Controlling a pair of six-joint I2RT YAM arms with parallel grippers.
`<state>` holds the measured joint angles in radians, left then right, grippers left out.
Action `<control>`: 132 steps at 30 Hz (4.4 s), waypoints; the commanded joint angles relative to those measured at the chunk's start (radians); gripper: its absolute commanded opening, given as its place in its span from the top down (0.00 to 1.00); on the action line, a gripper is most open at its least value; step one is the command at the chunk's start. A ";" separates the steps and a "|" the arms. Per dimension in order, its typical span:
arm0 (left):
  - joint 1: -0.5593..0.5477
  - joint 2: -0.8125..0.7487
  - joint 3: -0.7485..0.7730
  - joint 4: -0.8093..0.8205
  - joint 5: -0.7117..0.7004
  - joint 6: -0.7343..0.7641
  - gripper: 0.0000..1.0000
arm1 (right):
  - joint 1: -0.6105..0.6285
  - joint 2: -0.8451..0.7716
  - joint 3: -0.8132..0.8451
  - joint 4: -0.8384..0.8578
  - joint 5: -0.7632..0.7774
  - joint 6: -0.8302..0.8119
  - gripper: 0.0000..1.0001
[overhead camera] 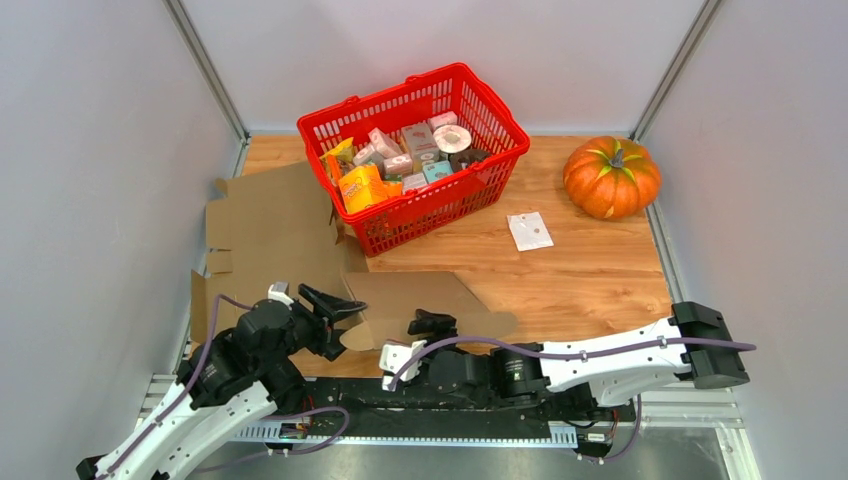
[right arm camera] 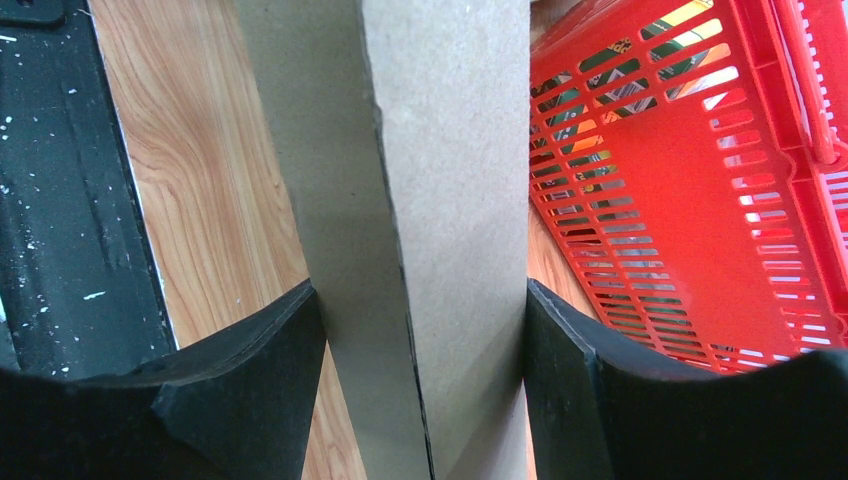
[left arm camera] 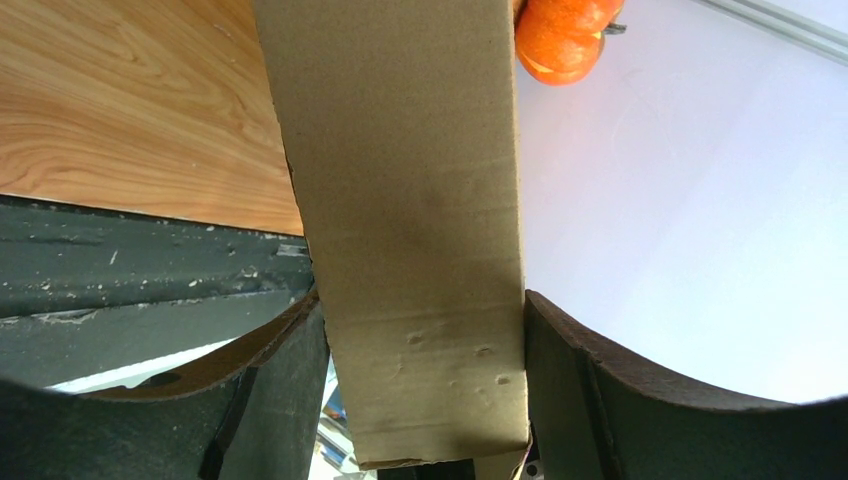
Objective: Fold the paper box
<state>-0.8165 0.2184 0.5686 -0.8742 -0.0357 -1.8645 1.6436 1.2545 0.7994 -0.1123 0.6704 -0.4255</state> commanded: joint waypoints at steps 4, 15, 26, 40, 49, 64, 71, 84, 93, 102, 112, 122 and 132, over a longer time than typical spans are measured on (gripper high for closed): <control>0.002 -0.066 0.014 0.119 -0.061 0.135 0.51 | -0.011 -0.101 0.007 0.018 0.018 0.013 0.66; 0.002 -0.137 0.099 0.154 -0.219 0.581 0.27 | -0.013 -0.176 0.107 -0.359 -0.034 0.145 0.82; 0.002 -0.067 -0.003 0.209 -0.154 0.211 0.73 | -0.013 -0.195 0.095 -0.271 -0.103 0.151 0.05; 0.002 -0.067 0.039 0.038 -0.124 -0.044 0.94 | 0.027 0.095 0.127 0.045 0.219 -0.025 0.09; 0.002 -0.079 0.094 -0.008 -0.162 -0.007 0.28 | 0.028 0.010 0.043 0.077 0.205 -0.079 0.57; 0.002 -0.085 0.166 -0.127 -0.176 -0.145 0.25 | 0.036 -0.073 -0.071 0.120 0.293 -0.141 0.65; 0.002 -0.067 0.323 -0.250 -0.498 0.296 0.21 | -0.072 -0.093 0.148 -0.560 -0.017 0.217 0.62; 0.002 0.244 0.258 0.351 0.239 1.511 0.27 | -0.528 0.029 0.400 -0.943 -0.692 0.263 0.60; 0.002 0.499 0.365 0.428 0.218 1.659 0.34 | -0.561 0.141 0.517 -1.003 -0.784 0.206 0.55; 0.002 0.515 0.355 0.420 0.146 1.656 0.41 | -0.620 0.174 0.566 -1.015 -0.876 0.171 0.57; 0.017 0.591 0.427 0.363 0.125 1.650 0.26 | -0.645 0.206 0.595 -1.020 -0.922 0.153 0.56; 0.022 0.708 0.424 0.363 0.135 1.648 0.48 | -0.674 0.238 0.615 -1.011 -0.943 0.133 0.54; 0.022 0.759 0.477 0.291 0.095 1.644 0.83 | -0.674 0.243 0.613 -0.998 -0.907 0.133 0.53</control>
<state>-0.7967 0.9611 0.9806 -0.5533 0.0708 -0.2253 0.9695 1.4693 1.4204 -1.1061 -0.1097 -0.3683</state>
